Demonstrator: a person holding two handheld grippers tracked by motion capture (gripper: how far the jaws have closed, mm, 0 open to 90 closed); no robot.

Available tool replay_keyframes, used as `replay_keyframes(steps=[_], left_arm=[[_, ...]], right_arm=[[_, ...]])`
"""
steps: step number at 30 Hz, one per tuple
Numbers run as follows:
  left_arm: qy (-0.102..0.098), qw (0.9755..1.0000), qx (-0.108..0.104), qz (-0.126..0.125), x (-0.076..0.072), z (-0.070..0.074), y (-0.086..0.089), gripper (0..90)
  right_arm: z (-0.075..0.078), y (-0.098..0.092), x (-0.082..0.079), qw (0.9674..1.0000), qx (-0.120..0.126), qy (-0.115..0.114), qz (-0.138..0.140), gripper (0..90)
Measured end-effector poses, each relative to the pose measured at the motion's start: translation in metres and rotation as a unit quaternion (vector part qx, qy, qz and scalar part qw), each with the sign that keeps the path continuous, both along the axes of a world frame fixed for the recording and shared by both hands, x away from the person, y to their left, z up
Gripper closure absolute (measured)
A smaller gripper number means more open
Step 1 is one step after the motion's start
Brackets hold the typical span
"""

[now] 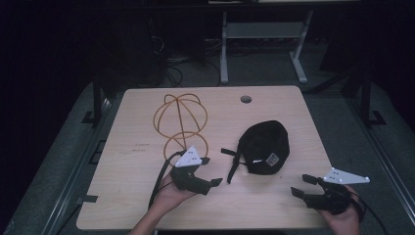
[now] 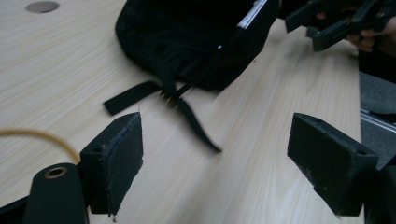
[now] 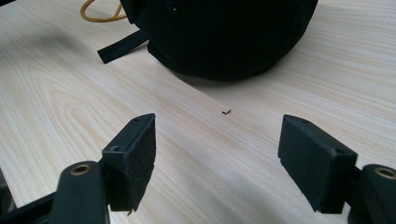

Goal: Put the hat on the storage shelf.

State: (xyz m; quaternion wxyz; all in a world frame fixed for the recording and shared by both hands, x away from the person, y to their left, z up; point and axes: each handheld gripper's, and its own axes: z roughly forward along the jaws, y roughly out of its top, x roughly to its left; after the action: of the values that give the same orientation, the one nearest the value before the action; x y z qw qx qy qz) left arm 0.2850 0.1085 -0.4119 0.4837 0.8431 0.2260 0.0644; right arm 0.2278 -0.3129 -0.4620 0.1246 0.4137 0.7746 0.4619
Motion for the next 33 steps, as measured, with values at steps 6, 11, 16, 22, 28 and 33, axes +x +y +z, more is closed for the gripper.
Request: replay_keyframes(steps=[6, 11, 16, 22, 28, 33], left_arm=[[-0.004, 0.9995, 0.01, -0.031, 0.005, 0.009, -0.029, 17.9], [-0.001, 0.999, 0.009, -0.045, 0.011, 0.015, -0.05, 17.9], [-0.001, 0.9979, 0.013, -0.063, 0.016, 0.02, -0.07, 18.3], [0.002, 0.9967, 0.022, -0.078, 0.025, 0.022, -0.094, 18.6], [0.006, 0.9953, 0.035, -0.09, 0.033, 0.022, -0.115, 20.9], [0.013, 0.9945, 0.047, -0.093, 0.039, 0.015, -0.129, 23.4]], right_arm=[[0.0, -0.001, 0.0, 1.0, 0.002, -0.001, 0.001, 27.4], [0.001, -0.002, 0.0, 1.0, 0.005, -0.003, 0.001, 27.3], [0.001, -0.003, -0.001, 1.0, 0.006, -0.004, 0.002, 27.3], [0.001, -0.003, 0.0, 1.0, 0.005, -0.004, 0.005, 27.4], [0.001, -0.003, 0.0, 1.0, 0.006, -0.006, 0.005, 27.4], [0.002, -0.005, 0.0, 0.9999, 0.007, -0.009, 0.004, 27.3]])
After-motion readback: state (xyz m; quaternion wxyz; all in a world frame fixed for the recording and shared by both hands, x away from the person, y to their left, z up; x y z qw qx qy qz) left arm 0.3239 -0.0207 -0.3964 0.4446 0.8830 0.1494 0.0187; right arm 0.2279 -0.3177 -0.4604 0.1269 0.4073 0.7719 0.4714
